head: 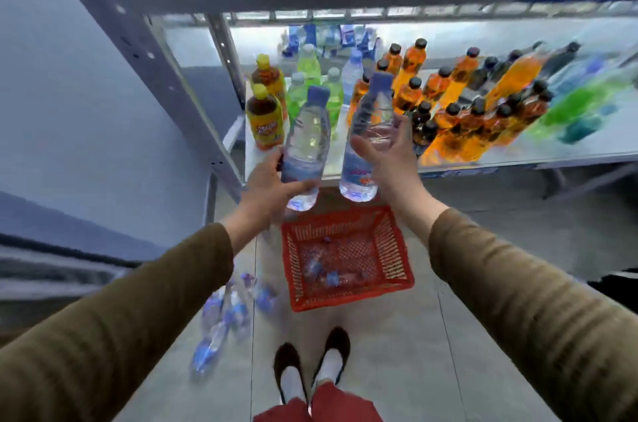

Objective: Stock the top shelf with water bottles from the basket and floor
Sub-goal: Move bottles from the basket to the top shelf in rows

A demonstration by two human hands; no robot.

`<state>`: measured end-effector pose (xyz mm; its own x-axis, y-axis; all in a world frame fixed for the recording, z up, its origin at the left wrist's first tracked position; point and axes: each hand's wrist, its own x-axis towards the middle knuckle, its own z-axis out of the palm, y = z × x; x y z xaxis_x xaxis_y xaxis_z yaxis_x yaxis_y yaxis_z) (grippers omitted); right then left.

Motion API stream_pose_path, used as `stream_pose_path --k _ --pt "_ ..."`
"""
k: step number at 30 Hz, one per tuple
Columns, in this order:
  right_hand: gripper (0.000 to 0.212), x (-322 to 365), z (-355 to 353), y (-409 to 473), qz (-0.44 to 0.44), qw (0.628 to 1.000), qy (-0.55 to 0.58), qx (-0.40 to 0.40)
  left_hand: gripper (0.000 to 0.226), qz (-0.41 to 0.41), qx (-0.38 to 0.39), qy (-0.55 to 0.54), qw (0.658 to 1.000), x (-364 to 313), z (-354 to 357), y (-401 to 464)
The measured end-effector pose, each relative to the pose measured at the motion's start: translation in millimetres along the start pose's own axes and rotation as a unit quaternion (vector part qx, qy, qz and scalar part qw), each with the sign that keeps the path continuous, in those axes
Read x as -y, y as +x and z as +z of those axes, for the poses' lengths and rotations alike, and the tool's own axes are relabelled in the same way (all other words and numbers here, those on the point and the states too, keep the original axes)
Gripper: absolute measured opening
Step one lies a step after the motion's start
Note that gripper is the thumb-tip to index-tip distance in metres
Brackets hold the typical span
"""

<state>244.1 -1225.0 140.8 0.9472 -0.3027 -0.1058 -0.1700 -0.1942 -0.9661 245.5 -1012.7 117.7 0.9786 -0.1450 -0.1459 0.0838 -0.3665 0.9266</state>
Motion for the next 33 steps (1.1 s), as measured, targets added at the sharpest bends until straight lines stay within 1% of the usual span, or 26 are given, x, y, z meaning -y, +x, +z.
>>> stream_pose_path --k 2,5,7,10,12,17,20,23,29,33 --pt "0.09 45 -9 -1 -0.034 0.999 0.025 -0.001 0.05 0.029 -0.023 -0.01 0.999 -40 -19 -7" --pt "0.079 109 -23 -7 -0.095 0.995 0.032 0.011 0.051 0.063 -0.051 -0.034 0.996 -95 -42 -13" --pt "0.076 144 -33 -8 -0.13 0.99 0.043 0.026 0.053 0.092 -0.072 -0.035 0.993 -128 -53 -18" --pt "0.062 182 -52 -1 -0.17 0.982 0.061 0.061 0.053 0.124 -0.097 -0.039 0.987 -168 -61 -20" --pt "0.056 202 -67 9 -0.191 0.976 0.07 0.08 0.052 0.143 -0.113 -0.043 0.982 -191 -59 -18" --pt "0.059 241 -107 50 -0.233 0.96 0.092 0.125 0.06 0.171 -0.159 -0.049 0.971 -246 -37 -1" --pt "0.056 260 -128 83 -0.243 0.956 0.088 0.14 0.066 0.176 -0.19 -0.069 0.963 -270 -22 13" --pt "0.056 277 -136 115 -0.24 0.953 0.097 0.161 0.056 0.182 -0.213 -0.08 0.957 -288 -12 27" --pt "0.054 302 -121 167 -0.226 0.95 0.099 0.191 0.052 0.191 -0.237 -0.096 0.948 -304 -15 65" --pt "0.056 313 -106 194 -0.244 0.947 0.073 0.196 0.059 0.201 -0.241 -0.099 0.944 -305 -18 95"
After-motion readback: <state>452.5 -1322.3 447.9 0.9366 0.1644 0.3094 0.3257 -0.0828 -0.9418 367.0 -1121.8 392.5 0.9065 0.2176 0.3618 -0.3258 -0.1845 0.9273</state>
